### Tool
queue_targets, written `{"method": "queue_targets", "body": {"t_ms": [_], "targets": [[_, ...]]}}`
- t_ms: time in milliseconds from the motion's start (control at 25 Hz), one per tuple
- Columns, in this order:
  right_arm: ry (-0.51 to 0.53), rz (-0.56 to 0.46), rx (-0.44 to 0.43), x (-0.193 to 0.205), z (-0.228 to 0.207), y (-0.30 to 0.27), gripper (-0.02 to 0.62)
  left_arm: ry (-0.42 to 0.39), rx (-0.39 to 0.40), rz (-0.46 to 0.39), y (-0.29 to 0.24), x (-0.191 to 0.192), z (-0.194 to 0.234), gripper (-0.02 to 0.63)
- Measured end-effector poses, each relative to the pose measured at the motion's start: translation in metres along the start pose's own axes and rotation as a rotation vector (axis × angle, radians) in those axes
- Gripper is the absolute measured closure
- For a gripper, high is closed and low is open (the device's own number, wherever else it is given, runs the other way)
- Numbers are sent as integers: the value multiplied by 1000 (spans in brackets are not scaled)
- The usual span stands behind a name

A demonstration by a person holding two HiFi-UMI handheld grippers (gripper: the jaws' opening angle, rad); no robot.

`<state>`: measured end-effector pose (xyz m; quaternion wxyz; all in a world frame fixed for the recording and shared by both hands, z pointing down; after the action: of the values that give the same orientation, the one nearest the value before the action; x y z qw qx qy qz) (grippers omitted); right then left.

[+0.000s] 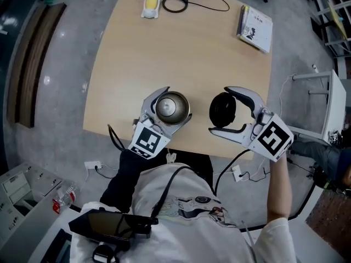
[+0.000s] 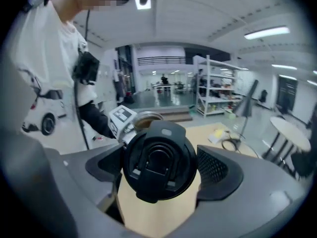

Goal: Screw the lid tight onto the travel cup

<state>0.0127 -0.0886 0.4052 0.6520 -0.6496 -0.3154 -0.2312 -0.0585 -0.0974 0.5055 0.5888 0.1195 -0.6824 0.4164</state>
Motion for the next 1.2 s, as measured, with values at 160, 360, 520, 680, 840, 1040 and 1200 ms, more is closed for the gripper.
{"method": "queue_targets", "body": {"t_ms": [160, 360, 520, 680, 840, 1040, 1200], "targets": [[213, 203, -135, -74, 44, 1, 138, -64, 79, 3, -2, -17, -22, 183], [413, 434, -215, -75, 69, -21, 138, -138, 186, -9, 7, -31, -53, 183], [506, 568, -273, -65, 82, -23, 138, -156, 274, -46, 13, -40, -73, 183], [558, 601, -309, -60, 93, -17, 138, -130, 348, -89, 23, -54, -89, 195], [512, 508, -313, -68, 96, -1, 137, -133, 389, -117, 27, -70, -99, 196], [373, 277, -351, -79, 99, 20, 119, -34, 434, -150, 27, -84, -112, 196], [316, -57, -373, -86, 105, 57, 26, 10, 525, -180, 35, -97, -126, 196]]}}
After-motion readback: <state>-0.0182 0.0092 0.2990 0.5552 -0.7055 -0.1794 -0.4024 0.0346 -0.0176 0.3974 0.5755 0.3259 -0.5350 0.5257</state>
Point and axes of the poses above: the fingertips, and each gripper's own axes: y backward along the fingers, z to its left, x out of its underside, the point moved 1 cm from there along y, backward along the fingers, and after that the axes turned 9 degrees about z, right-handed, at the moved point
